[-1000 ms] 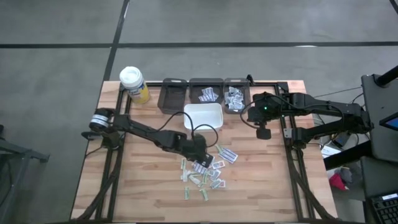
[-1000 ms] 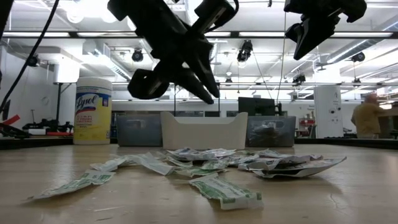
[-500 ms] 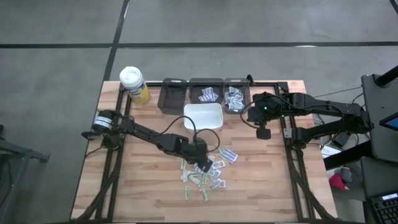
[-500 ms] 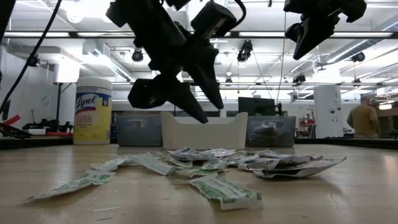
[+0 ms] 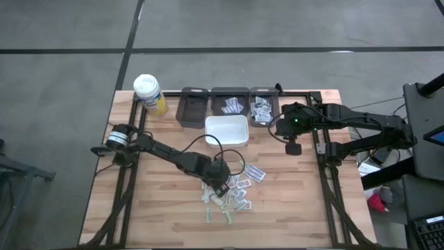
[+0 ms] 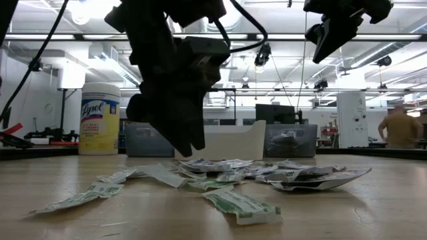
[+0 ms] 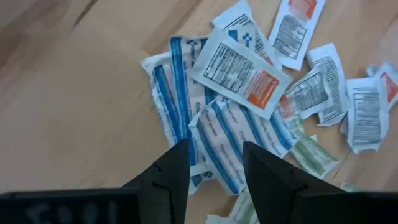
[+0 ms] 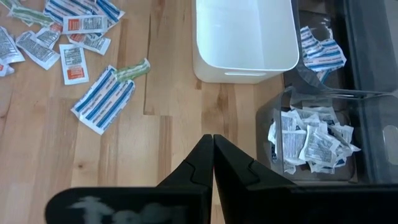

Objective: Pick & Place First Aid Supplies
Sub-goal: Put the blue bandage pack into the middle black bin

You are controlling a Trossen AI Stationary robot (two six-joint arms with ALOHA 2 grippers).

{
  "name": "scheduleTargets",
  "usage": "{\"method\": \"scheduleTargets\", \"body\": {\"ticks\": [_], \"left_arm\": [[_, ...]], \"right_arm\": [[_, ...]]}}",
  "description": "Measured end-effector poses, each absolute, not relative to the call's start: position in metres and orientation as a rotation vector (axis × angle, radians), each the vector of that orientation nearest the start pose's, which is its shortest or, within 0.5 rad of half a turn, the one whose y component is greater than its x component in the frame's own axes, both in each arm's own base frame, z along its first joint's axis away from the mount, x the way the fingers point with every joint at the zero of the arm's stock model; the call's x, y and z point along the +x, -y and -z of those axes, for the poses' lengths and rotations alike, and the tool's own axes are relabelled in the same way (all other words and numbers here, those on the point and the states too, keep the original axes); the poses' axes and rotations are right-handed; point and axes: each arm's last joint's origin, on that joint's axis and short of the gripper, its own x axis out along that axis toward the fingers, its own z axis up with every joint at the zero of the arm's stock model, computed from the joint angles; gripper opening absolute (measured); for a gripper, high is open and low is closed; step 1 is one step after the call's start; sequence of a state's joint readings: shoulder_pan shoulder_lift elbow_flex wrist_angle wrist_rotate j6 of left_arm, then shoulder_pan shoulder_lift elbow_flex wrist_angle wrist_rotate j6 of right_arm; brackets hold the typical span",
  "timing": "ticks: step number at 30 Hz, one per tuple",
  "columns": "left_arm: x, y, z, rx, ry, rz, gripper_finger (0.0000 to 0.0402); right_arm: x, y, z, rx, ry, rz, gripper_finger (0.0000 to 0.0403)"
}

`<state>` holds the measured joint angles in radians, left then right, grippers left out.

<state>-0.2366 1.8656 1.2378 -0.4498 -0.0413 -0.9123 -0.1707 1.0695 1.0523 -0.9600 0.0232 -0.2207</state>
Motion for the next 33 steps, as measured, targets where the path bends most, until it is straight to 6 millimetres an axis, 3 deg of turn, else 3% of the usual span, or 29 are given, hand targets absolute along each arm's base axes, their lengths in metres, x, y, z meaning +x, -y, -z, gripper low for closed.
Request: {"method": "scheduleTargets", "body": {"ticks": [20,33], "left_arm": [[0.368,0.078,-0.173,-0.612,-1.01,-0.394,0.014],[0.364,0.076,-0.164,-0.686,-1.004,-0.424,0.014]], "right_arm": [[0.19,0.033,-0.31,-0.127,-0.99,0.071,0.0008],[0.19,0.033,-0.31,-0.128,-0.991,0.071,0.0008]]}}
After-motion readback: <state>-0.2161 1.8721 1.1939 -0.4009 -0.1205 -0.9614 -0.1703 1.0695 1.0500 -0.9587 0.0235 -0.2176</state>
